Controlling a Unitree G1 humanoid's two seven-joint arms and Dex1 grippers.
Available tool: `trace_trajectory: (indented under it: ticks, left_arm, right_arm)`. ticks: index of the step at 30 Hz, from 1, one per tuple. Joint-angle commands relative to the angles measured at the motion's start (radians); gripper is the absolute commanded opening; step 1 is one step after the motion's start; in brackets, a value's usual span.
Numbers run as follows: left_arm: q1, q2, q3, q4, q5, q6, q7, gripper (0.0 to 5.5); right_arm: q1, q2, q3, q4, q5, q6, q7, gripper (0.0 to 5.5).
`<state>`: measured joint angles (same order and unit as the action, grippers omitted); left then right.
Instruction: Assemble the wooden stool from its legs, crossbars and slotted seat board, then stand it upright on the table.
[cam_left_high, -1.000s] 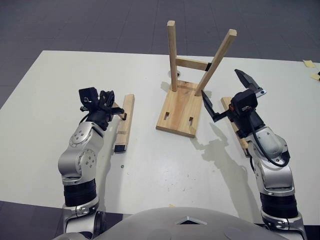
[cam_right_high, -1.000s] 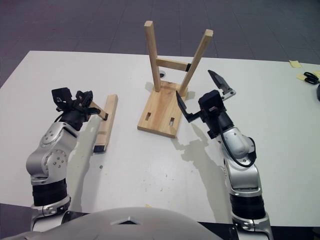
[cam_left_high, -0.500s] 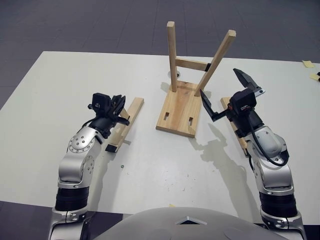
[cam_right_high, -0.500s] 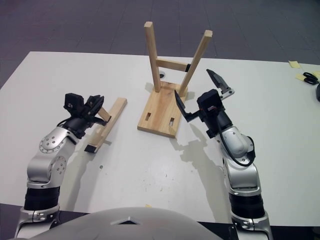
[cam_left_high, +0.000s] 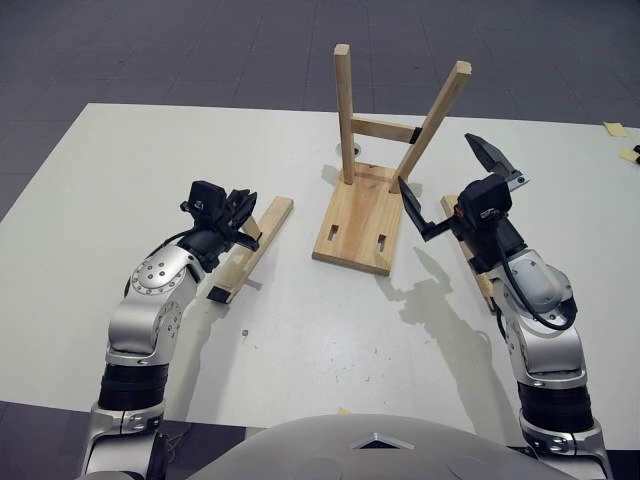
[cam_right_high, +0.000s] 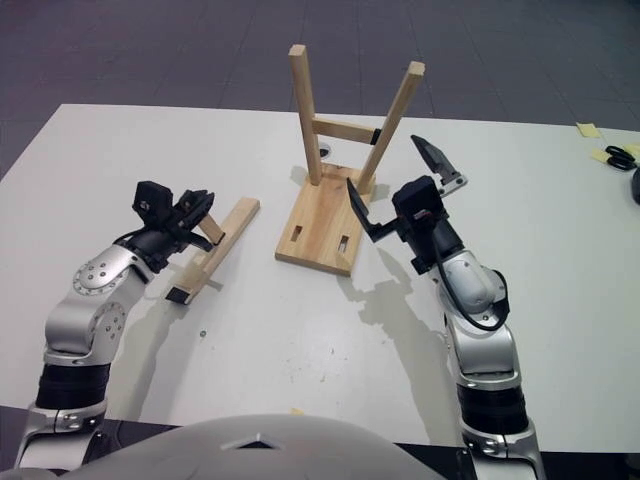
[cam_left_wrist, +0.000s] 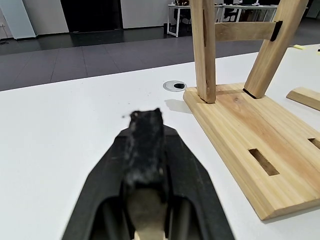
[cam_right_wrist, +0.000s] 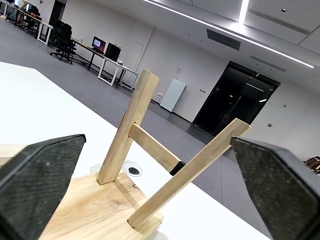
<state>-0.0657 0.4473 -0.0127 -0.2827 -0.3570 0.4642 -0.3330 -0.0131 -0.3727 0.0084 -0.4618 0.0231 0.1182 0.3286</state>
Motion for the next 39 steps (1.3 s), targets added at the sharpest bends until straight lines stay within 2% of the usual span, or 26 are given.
trace_trajectory:
  ticks: [1,13,14,24,33,39]
  left_arm:
    - [0.075,0.032,-0.067,0.072,0.034,0.199,-0.010,0.42]
    - [0.042,0.014,-0.028,0.068,0.037,0.177,0.020,0.42]
    - [0.033,0.006,-0.017,0.068,0.033,0.172,0.027,0.79]
    - [-0.117,-0.066,0.169,0.044,-0.070,0.174,0.063,2.53]
    - [-0.319,-0.025,0.255,-0.074,-0.160,0.288,0.091,3.93]
    - [-0.435,-0.010,0.260,-0.070,-0.167,0.317,0.097,5.00]
  right_arm:
    - [-0.024,-0.005,0.002,0.004,-0.012,0.001,0.005,5.40]
    - [-0.028,-0.005,0.002,0.008,-0.015,-0.004,0.006,5.40]
    - [-0.029,-0.005,0.002,0.009,-0.016,-0.004,0.006,5.40]
    - [-0.022,0.007,0.015,0.011,-0.015,-0.006,0.007,5.40]
    - [-0.014,0.011,0.020,0.006,-0.017,-0.003,0.005,5.40]
    - [-0.021,0.014,0.024,0.010,-0.018,-0.002,0.003,5.40]
